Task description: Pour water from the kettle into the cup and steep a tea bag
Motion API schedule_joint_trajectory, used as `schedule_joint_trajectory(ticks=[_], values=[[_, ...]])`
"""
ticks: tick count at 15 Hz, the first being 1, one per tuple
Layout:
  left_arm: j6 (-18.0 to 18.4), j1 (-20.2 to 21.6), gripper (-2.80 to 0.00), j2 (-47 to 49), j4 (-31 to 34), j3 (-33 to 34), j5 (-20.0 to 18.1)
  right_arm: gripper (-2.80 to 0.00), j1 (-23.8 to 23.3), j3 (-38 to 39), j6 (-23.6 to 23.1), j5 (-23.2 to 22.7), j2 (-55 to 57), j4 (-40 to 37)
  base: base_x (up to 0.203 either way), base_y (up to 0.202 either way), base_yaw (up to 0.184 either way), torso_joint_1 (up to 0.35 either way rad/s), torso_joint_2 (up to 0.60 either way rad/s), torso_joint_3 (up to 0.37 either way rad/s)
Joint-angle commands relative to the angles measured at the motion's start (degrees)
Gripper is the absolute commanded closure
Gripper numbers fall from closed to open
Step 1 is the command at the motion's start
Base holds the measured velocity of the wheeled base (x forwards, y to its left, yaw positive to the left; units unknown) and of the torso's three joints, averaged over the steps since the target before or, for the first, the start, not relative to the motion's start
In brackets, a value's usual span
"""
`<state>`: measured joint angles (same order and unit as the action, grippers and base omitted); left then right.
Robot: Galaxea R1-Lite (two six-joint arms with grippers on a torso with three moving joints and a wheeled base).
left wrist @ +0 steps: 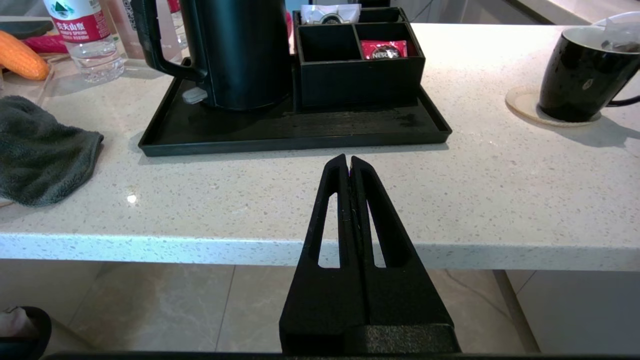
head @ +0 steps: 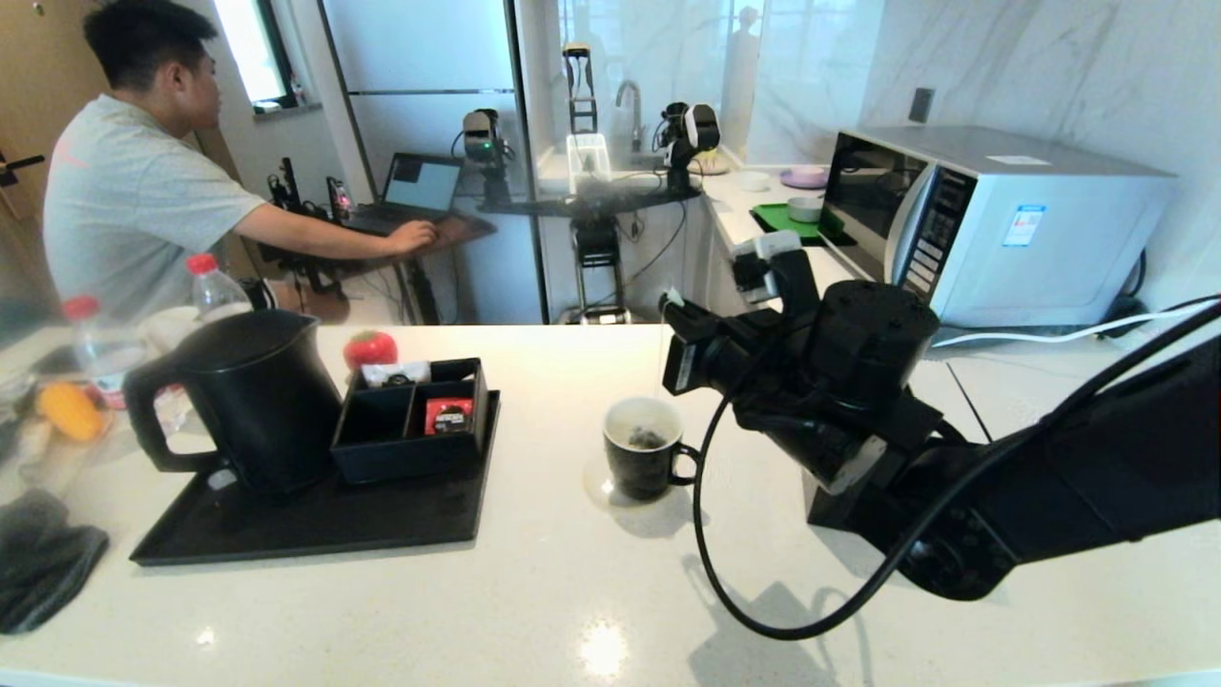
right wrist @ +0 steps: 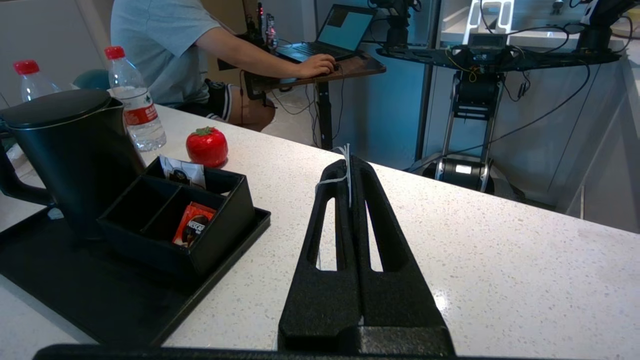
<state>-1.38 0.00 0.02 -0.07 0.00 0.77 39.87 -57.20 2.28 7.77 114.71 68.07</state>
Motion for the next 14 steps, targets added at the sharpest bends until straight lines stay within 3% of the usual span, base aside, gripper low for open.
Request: schedule_joint_trajectory(ticks=[1, 14], values=[[0.0, 0.1, 0.0, 0.0, 0.0, 0.0, 0.0, 0.0, -0.8, 1.3, 0.0, 0.1, -0.9, 0.4, 0.0, 0.0, 0.0, 0.0, 0.0, 0.0], [0.0, 0.1, 0.0, 0.0, 0.0, 0.0, 0.0, 0.0, -3.2, 2.3, -1.2, 0.1, -3.0, -0.5, 0.0, 0.0, 0.0, 0.0, 0.0, 0.0]])
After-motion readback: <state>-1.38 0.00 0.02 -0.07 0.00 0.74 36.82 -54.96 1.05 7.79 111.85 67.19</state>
